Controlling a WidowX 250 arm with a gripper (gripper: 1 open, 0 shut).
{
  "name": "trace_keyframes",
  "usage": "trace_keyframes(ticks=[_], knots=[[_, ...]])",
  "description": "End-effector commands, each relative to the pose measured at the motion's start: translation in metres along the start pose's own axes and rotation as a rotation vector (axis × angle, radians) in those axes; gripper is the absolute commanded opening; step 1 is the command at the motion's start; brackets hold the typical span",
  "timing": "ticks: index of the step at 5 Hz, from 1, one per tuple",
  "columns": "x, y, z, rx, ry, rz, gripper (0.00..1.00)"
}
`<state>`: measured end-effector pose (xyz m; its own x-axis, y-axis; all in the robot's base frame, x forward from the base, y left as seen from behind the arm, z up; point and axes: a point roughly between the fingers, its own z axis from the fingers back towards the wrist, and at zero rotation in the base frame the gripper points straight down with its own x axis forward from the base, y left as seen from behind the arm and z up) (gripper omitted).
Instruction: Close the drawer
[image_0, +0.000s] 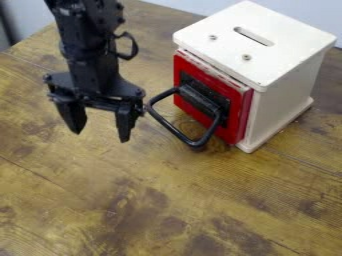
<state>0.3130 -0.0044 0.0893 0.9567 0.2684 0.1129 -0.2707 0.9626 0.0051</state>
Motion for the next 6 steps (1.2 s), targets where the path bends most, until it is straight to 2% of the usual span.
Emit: trace_keyframes(ticks=[1, 2, 3, 4, 5, 6], knots=[[0.009, -0.002, 0.024, -0.024, -0.055, -0.065, 1.00], [0.018, -0.004, 0.028, -0.040, -0.061, -0.085, 1.00], [0.038, 0.002, 0.034, -0.033, -0.051, -0.102, 1.00], [0.036, 0.013, 0.021, -0.026, -0.044, -0.097, 1.00], [0.029, 0.013, 0.005, -0.025, -0.028, -0.142, 1.00], [0.032, -0.010, -0.001, -0.037, -0.026, -0.227, 1.00]])
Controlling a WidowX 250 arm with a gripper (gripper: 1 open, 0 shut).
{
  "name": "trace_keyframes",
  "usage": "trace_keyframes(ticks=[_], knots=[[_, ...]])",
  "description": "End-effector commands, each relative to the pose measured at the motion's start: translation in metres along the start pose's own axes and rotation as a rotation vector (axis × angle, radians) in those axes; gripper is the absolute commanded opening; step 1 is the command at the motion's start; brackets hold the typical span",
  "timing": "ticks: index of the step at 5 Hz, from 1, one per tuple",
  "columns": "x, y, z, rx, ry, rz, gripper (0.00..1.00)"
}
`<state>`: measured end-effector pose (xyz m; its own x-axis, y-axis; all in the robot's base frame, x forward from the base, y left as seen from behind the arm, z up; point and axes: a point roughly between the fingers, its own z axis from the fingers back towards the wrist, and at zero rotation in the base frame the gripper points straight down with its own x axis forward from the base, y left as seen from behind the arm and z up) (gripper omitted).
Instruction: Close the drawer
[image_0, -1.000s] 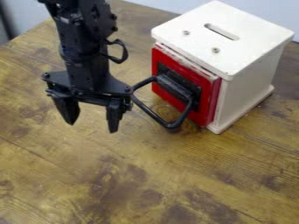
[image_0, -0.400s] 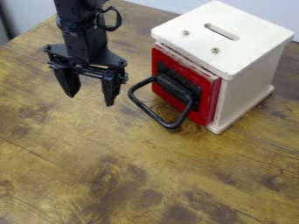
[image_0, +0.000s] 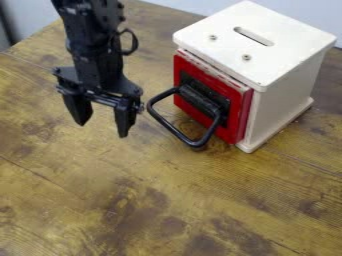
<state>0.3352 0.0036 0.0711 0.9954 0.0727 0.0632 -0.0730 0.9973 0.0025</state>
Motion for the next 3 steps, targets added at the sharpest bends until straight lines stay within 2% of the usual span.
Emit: trace_keyframes(ticks=[1, 2, 3], knots=[[0.010, -0.009, 0.009, -0.011, -0.112, -0.012, 1.00], [0.010, -0.008, -0.001, -0.005, -0.100, 0.005, 1.00], [0.005, -0.011, 0.000, 0.006, -0.075, 0.050, 1.00]])
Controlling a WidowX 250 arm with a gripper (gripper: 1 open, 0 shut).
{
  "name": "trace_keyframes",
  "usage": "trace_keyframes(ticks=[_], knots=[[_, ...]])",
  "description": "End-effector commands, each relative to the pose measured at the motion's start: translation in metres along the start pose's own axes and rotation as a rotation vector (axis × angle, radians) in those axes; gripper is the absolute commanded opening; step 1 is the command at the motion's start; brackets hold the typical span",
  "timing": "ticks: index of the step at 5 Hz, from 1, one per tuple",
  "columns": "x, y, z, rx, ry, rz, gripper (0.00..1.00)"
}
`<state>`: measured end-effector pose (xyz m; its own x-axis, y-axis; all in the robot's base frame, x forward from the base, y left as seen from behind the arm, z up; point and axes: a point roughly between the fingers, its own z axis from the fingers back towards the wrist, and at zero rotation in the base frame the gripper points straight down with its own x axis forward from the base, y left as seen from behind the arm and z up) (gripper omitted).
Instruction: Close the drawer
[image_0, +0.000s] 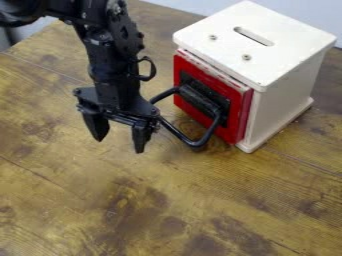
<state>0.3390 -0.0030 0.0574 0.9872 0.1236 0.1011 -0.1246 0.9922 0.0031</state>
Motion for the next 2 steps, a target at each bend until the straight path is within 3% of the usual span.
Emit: trace_keyframes(ticks=[1, 2], knots=[[0.0003, -0.0075, 0.0175, 0.002, -0.035, 0.041, 1.00], [-0.0016, -0.0061, 0.0112, -0.008, -0.050, 0.029, 1.00]])
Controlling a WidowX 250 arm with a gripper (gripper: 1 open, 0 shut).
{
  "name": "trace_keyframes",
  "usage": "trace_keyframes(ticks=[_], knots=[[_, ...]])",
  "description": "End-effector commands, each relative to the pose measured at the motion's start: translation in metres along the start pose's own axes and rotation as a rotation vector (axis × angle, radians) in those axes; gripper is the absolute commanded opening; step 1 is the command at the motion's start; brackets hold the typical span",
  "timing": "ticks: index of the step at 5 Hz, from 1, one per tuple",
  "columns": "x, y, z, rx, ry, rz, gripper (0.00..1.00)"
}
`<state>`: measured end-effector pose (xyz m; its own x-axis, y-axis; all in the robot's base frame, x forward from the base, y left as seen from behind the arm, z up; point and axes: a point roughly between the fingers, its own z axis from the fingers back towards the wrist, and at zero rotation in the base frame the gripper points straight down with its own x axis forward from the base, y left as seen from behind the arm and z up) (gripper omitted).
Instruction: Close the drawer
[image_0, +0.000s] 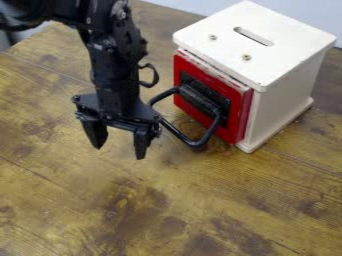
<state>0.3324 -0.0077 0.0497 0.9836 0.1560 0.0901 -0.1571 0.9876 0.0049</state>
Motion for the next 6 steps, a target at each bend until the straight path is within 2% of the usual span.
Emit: trace_keyframes(ticks=[1, 3, 5, 6], knots=[[0.010, -0.004, 0.016, -0.023, -0.069, -0.023, 1.00], [0.015, -0.020, 0.017, -0.005, -0.068, 0.039, 1.00], [0.041, -0.025, 0.010, -0.010, -0.066, 0.070, 1.00], [0.046, -0.027, 0.017, -0.028, -0.083, 0.045, 1.00]])
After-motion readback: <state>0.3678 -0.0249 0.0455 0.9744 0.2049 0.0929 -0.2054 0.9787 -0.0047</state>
